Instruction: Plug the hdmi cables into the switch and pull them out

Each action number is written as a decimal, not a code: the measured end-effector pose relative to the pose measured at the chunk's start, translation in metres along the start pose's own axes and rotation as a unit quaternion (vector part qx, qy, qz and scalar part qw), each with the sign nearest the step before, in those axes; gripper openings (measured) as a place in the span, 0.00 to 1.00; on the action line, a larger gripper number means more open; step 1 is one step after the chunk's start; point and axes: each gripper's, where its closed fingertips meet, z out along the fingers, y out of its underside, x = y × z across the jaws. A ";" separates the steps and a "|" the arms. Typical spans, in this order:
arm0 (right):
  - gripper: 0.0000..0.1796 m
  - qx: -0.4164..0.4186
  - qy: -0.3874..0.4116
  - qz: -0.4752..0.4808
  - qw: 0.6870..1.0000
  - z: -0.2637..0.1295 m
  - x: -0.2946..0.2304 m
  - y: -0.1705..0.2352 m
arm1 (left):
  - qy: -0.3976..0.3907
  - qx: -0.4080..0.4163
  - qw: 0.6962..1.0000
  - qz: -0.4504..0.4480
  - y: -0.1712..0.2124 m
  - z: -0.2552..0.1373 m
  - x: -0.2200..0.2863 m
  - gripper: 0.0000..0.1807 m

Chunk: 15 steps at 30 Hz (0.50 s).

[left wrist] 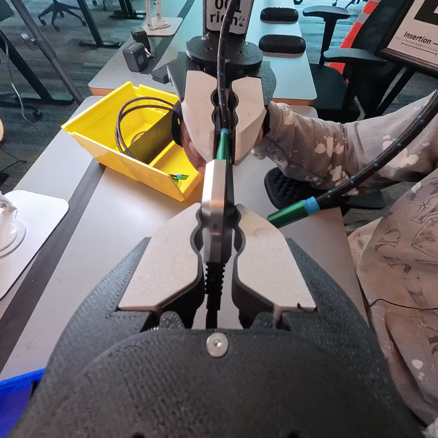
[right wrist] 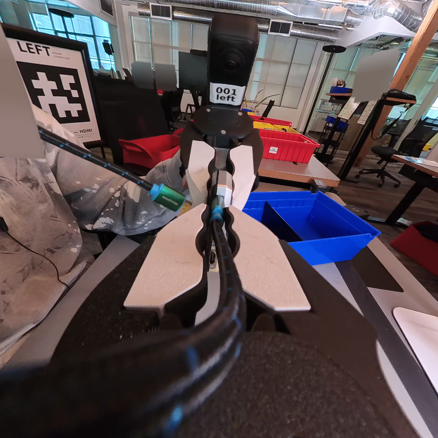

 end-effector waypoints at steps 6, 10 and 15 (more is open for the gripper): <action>0.06 0.009 -0.001 -0.019 1.000 -0.007 -0.001 -0.006 | 0.002 0.029 1.000 0.002 -0.010 0.000 0.001 0.12; 0.06 0.051 -0.008 -0.015 0.999 -0.021 -0.001 -0.019 | -0.004 0.025 1.000 0.009 -0.011 -0.004 0.002 0.12; 0.06 0.116 0.125 -0.038 0.985 -0.125 0.024 -0.052 | -0.079 0.081 0.993 -0.042 -0.001 -0.078 -0.037 0.12</action>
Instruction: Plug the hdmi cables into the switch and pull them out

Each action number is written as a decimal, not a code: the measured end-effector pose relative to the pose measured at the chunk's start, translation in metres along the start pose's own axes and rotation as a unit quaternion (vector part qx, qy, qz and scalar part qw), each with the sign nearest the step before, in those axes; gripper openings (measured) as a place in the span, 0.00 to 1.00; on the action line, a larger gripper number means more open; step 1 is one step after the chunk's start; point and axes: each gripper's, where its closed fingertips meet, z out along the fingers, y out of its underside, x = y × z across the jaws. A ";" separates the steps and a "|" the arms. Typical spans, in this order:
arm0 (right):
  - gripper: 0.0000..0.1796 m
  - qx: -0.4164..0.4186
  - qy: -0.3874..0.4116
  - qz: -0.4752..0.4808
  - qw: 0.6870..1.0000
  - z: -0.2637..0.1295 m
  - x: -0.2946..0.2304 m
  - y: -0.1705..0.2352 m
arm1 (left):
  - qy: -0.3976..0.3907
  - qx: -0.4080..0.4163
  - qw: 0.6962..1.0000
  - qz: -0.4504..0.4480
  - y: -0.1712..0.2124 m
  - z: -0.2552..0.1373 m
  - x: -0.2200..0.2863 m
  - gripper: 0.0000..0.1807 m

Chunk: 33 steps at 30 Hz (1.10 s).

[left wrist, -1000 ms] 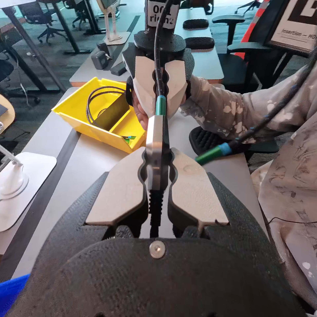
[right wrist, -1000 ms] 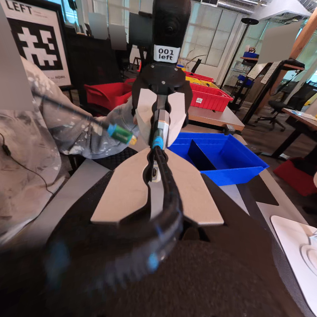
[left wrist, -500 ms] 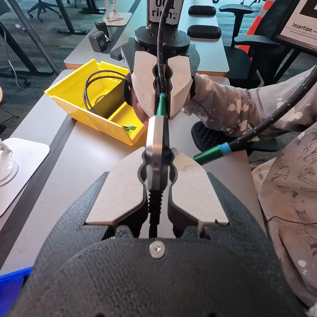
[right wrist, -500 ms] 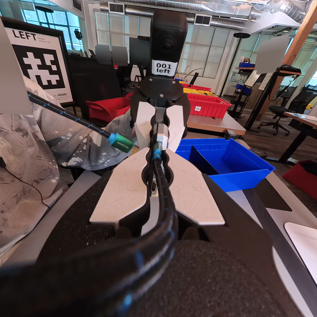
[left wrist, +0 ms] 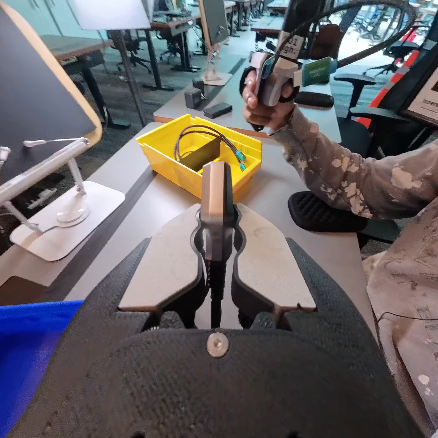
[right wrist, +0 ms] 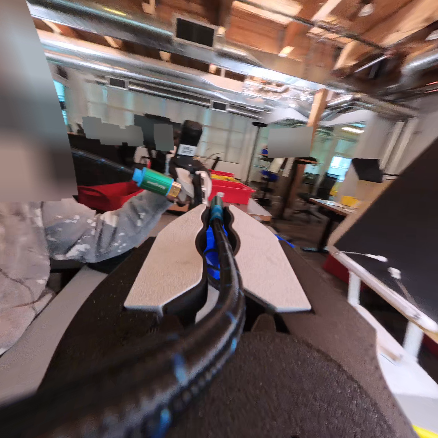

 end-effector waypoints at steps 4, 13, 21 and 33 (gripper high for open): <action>0.06 -0.047 0.076 0.001 0.996 -0.021 0.023 0.003 | 0.017 0.032 0.999 0.005 -0.011 -0.001 0.007 0.12; 0.06 -0.319 0.349 0.162 0.866 -0.102 0.096 0.100 | 0.031 0.039 0.999 0.023 -0.016 0.014 0.020 0.12; 0.06 -0.573 0.305 0.304 0.697 -0.164 0.058 0.215 | 0.032 0.047 0.998 0.031 -0.019 0.017 0.023 0.12; 0.25 -0.432 0.516 -0.038 0.739 -0.158 0.136 0.096 | 0.030 0.050 0.998 0.029 -0.019 0.019 0.019 0.12</action>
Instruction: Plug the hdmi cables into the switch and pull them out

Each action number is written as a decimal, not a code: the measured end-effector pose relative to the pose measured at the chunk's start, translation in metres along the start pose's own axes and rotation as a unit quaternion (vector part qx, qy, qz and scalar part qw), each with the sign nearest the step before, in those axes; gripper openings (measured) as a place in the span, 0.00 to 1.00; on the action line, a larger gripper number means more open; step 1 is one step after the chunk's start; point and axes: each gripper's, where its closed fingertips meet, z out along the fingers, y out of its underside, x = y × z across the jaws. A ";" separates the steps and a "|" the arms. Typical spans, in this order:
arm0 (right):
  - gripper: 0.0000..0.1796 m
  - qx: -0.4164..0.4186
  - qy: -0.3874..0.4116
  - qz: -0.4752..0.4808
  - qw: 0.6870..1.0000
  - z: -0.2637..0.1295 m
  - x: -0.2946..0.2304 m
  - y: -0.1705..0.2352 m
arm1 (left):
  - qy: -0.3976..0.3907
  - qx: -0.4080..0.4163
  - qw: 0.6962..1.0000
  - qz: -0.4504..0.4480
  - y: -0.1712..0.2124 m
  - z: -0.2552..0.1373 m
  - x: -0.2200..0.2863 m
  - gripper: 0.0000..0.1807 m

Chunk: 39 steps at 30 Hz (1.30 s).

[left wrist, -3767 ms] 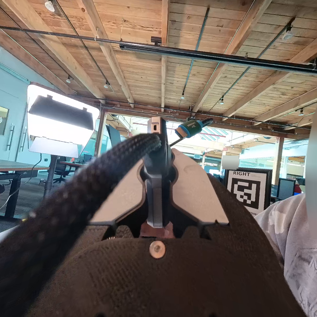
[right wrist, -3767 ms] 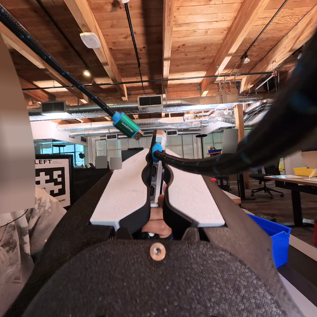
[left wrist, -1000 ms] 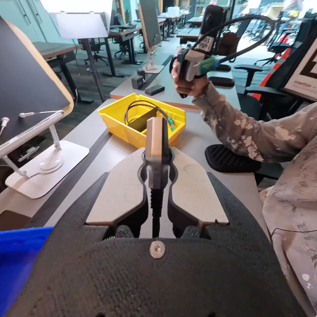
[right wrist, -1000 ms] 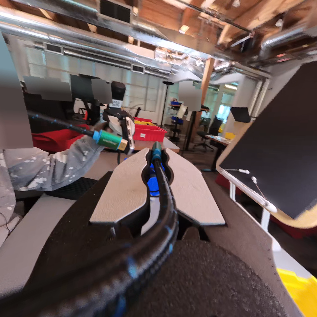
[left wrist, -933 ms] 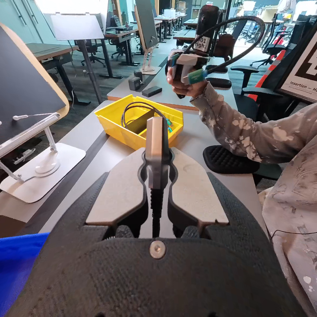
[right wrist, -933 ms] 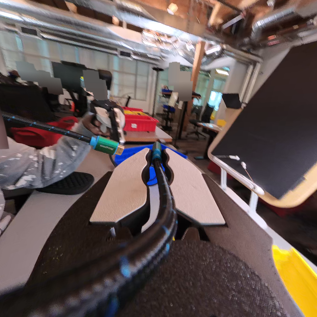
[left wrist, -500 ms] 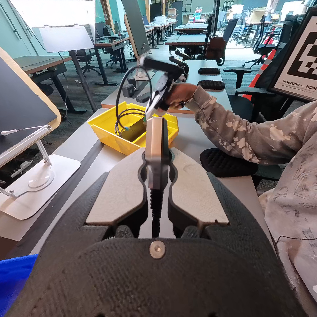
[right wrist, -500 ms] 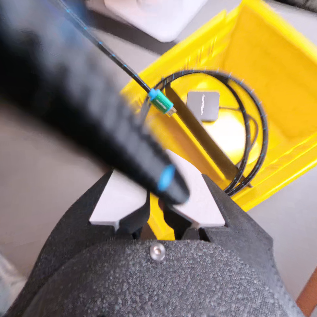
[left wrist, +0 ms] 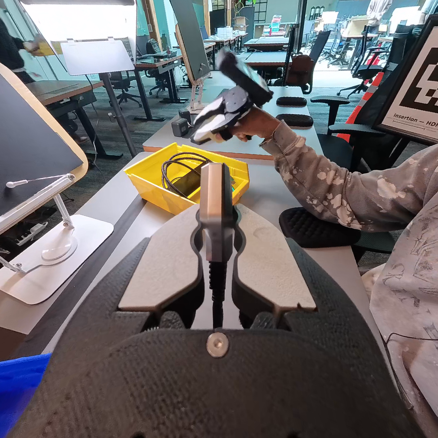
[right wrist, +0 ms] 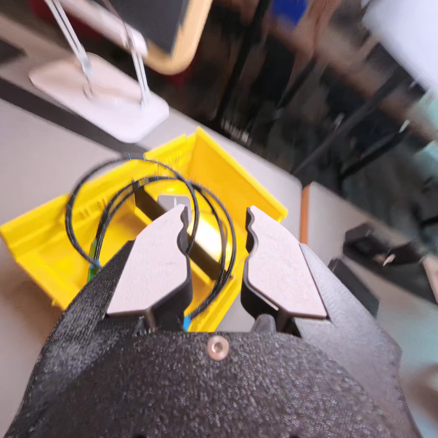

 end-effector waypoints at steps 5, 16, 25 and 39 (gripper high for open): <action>0.22 0.089 -0.027 -0.091 0.991 -0.002 -0.038 -0.036 | -0.013 0.007 1.000 -0.001 -0.001 0.005 -0.004 0.12; 0.19 -0.011 0.006 -0.325 0.946 0.099 -0.083 0.001 | -0.024 -0.006 1.000 0.014 0.001 0.005 -0.003 0.13; 0.04 -0.292 0.025 -0.255 0.921 0.078 -0.012 0.065 | -0.029 0.004 1.000 0.000 0.001 -0.003 -0.014 0.13; 0.21 0.138 -0.297 -0.086 0.941 -0.059 -0.160 -0.104 | -0.004 -0.014 1.000 -0.008 0.010 0.021 -0.006 0.13</action>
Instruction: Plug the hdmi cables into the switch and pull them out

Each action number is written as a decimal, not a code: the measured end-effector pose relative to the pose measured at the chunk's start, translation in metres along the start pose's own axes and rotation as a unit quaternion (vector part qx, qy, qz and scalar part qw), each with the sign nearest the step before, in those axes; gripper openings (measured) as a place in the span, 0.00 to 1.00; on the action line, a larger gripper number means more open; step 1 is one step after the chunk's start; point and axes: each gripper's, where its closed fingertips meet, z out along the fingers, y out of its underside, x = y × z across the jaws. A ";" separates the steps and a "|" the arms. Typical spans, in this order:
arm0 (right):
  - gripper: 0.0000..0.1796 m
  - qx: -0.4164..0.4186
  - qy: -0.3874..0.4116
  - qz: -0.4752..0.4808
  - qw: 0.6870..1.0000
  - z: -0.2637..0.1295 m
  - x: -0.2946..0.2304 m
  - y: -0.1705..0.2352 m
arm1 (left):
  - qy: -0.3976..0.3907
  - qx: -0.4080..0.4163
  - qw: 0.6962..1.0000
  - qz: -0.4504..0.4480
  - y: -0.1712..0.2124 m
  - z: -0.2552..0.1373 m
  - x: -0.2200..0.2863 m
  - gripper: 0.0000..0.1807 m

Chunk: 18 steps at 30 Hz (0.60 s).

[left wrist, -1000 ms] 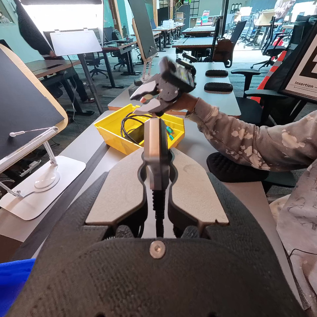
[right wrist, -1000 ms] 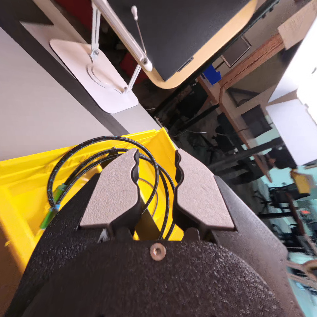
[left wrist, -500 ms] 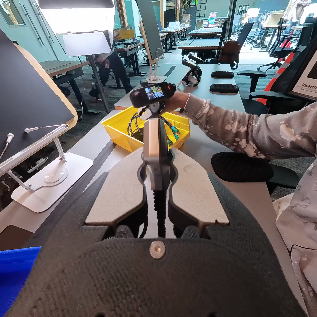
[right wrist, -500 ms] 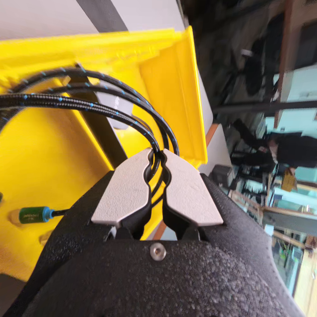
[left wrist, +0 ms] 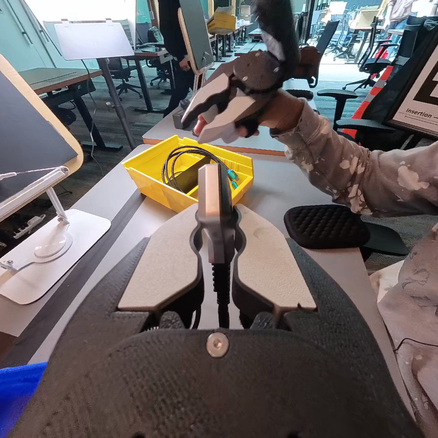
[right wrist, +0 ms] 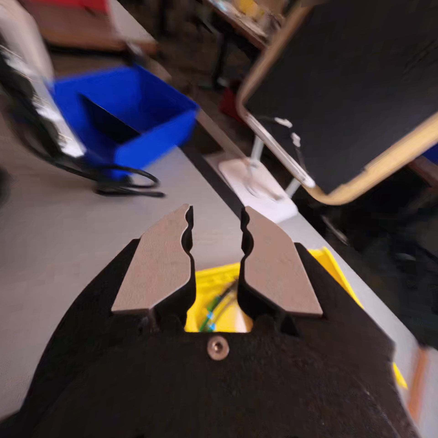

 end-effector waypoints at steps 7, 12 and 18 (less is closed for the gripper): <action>0.24 0.001 -0.268 -0.041 0.963 0.021 -0.136 -0.045 | 0.041 0.007 0.999 0.030 -0.009 0.009 0.028 0.12; 0.12 -0.031 -0.262 -0.102 0.959 0.014 -0.137 -0.068 | 0.021 0.080 0.996 0.032 -0.036 -0.012 0.030 0.19; 0.11 -0.057 -0.161 -0.120 0.978 -0.010 -0.078 -0.120 | -0.051 0.117 0.991 0.037 -0.050 -0.055 0.011 0.22</action>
